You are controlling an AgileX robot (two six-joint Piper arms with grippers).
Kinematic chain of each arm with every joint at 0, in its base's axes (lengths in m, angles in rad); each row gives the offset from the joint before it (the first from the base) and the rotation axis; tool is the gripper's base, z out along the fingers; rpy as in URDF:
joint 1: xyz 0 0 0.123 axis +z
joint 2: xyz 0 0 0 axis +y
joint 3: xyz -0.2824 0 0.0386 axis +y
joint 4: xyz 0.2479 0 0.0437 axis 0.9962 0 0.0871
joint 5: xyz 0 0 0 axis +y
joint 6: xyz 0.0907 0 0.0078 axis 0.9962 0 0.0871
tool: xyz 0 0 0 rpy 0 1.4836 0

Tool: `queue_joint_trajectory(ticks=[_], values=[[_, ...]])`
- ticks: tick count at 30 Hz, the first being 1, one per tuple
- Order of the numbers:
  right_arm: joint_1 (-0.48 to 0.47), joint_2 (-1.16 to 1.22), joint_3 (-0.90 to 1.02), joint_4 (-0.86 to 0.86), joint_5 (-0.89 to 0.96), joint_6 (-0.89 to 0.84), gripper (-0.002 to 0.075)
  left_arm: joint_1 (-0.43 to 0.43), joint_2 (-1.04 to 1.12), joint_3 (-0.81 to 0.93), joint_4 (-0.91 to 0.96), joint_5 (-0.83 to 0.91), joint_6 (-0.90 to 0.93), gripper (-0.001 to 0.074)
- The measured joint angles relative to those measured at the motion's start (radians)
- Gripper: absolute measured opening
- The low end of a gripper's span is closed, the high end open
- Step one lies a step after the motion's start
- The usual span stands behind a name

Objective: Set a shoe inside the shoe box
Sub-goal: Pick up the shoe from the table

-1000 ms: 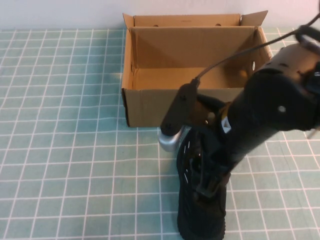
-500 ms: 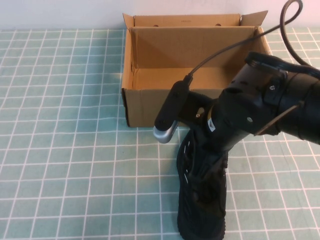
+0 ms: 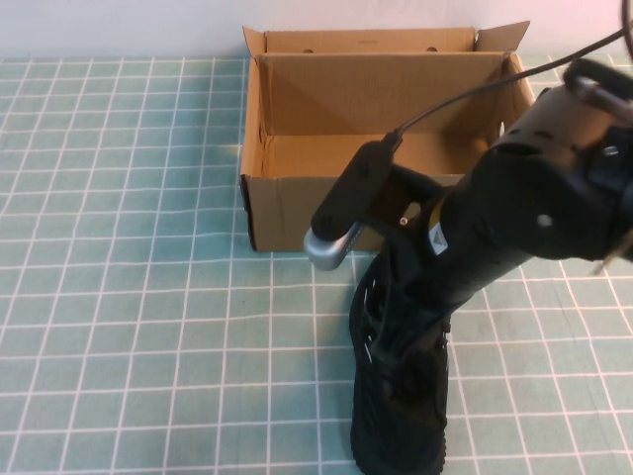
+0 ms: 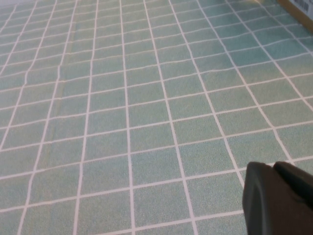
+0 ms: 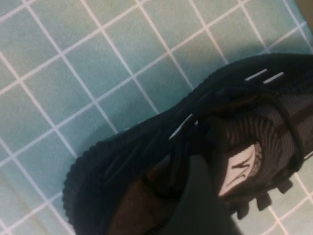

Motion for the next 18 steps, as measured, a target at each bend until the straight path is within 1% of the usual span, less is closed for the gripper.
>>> queue_joint_trajectory(ticks=[11,13,18], values=[[0.000,0.099,0.000,-0.102,-0.002,0.009,0.0428,0.000,0.000,0.000,0.000,0.000,0.000,-0.0004],[0.002,0.101,0.000,-0.127,-0.002,0.033,0.0429,0.000,0.000,0.000,0.000,0.000,0.000,-0.0004],[0.004,0.103,0.000,-0.253,-0.002,0.111,0.0422,0.000,0.000,0.000,0.000,0.000,0.000,-0.0004]])
